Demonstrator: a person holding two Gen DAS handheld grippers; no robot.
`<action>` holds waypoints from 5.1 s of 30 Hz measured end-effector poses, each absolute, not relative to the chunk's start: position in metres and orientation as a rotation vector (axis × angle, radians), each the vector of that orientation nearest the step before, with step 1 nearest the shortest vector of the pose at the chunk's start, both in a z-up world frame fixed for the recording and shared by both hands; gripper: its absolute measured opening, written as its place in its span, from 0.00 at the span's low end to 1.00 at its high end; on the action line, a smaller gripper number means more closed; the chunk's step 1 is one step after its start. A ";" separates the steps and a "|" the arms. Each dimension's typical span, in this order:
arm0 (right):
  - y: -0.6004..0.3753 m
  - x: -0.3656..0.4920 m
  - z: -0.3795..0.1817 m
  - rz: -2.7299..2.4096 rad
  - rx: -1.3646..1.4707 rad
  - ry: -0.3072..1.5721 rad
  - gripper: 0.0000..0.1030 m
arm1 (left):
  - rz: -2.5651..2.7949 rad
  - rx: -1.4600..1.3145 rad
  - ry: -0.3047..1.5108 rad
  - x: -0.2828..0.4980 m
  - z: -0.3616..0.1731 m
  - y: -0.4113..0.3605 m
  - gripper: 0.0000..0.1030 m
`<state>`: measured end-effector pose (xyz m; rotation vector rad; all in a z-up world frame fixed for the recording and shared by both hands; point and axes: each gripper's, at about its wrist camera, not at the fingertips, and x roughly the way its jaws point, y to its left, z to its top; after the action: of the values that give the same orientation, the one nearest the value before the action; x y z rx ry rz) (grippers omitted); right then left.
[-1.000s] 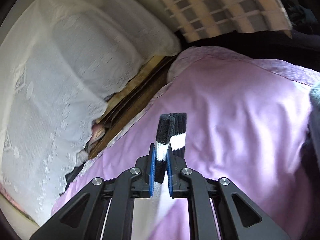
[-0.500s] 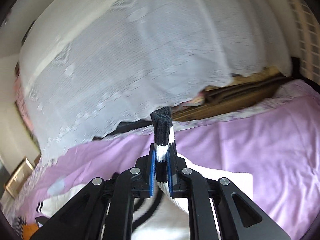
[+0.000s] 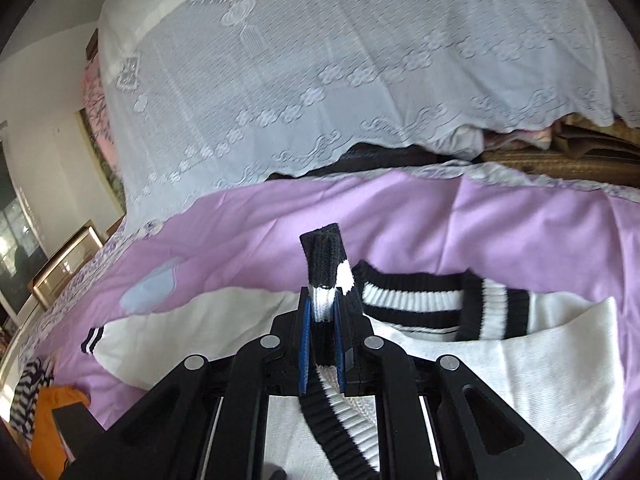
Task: Fold small clothes
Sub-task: 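Carry the sleeve across the sweater body and release it with the right tool, then move the left tool to the other striped sleeve cuff, then grasp the cuff with the left tool and fold the sleeve across the body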
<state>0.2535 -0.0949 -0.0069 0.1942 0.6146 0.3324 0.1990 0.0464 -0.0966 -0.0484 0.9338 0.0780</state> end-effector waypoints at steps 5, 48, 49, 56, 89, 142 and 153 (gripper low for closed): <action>-0.080 0.260 -0.020 0.412 0.204 0.638 0.11 | 0.081 -0.064 0.931 0.199 -0.096 0.048 0.96; -0.255 0.216 -0.085 0.222 0.317 0.846 0.43 | 0.076 -0.079 0.942 0.204 -0.097 0.051 0.96; -0.257 0.215 -0.082 0.211 0.336 0.846 0.42 | 0.071 -0.082 0.943 0.204 -0.097 0.052 0.96; -0.243 0.197 -0.082 0.116 0.221 0.805 0.79 | -0.003 -0.263 0.931 0.204 -0.073 0.101 0.96; -0.261 0.193 -0.084 0.218 0.384 0.751 0.86 | 0.304 -1.088 0.580 0.181 -0.095 0.366 0.96; -0.261 0.197 -0.086 0.234 0.391 0.754 0.89 | 0.121 -0.308 0.600 0.208 -0.005 0.195 0.10; -0.274 0.199 -0.084 0.245 0.501 0.753 0.89 | -0.101 -0.091 0.619 0.223 0.008 0.044 0.10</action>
<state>0.1987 -0.2742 -0.0841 0.5008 0.7530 0.2447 0.2227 0.0442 0.0078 -0.0907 0.6194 -0.1010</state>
